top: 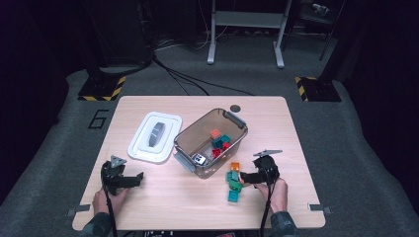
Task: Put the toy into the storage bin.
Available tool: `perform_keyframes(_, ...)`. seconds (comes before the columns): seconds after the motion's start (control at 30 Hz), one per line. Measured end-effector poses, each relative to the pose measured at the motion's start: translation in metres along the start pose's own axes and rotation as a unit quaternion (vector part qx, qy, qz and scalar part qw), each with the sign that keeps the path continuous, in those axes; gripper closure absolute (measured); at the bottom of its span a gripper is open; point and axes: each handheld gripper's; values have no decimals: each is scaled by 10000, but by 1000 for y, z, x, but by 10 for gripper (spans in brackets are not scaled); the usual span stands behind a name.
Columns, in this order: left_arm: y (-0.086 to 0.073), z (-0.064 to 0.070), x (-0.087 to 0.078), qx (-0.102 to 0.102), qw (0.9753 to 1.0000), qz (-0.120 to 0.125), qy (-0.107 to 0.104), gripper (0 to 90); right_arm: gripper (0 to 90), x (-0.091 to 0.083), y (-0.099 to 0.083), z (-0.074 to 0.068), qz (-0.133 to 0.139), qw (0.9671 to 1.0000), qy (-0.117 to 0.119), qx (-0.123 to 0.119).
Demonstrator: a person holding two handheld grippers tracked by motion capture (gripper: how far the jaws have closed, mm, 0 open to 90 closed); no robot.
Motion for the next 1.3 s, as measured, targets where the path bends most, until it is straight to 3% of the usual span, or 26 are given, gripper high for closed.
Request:
perform_keyframes(0.13,0,0,0,-2,10000,2,4,0,195,3,5,-2,119,9999,-91,61)
perform_keyframes(0.3,0,0,0,0,10000,0,3,0,313,12,15,-1,262,9992,-248,149)
perform_keyframes(0.43,0,0,0,-2,10000,-1,4,0,508,24,18,-2,157,9995,-131,241)
perform_keyframes(0.63,0,0,0,-5,10000,-1,3,0,633,29,22,-6,128,9995,-9,294)
perform_keyframes(0.83,0,0,0,-4,10000,1,5,0,747,36,22,-10,-114,9999,-61,101)
perform_keyframes(1.13,0,0,0,-5,10000,0,4,0,815,36,22,-10,-140,9998,-129,23)
perform_keyframes(1.3,0,0,0,-7,10000,1,5,0,772,37,22,-7,-153,9996,-61,219)
Point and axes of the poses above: each handheld gripper's, and its own axes: x roughly forward along the jaws, y roughly out of its top, z roughly to its right, and after that the axes turned 13 degrees about z, right-handed
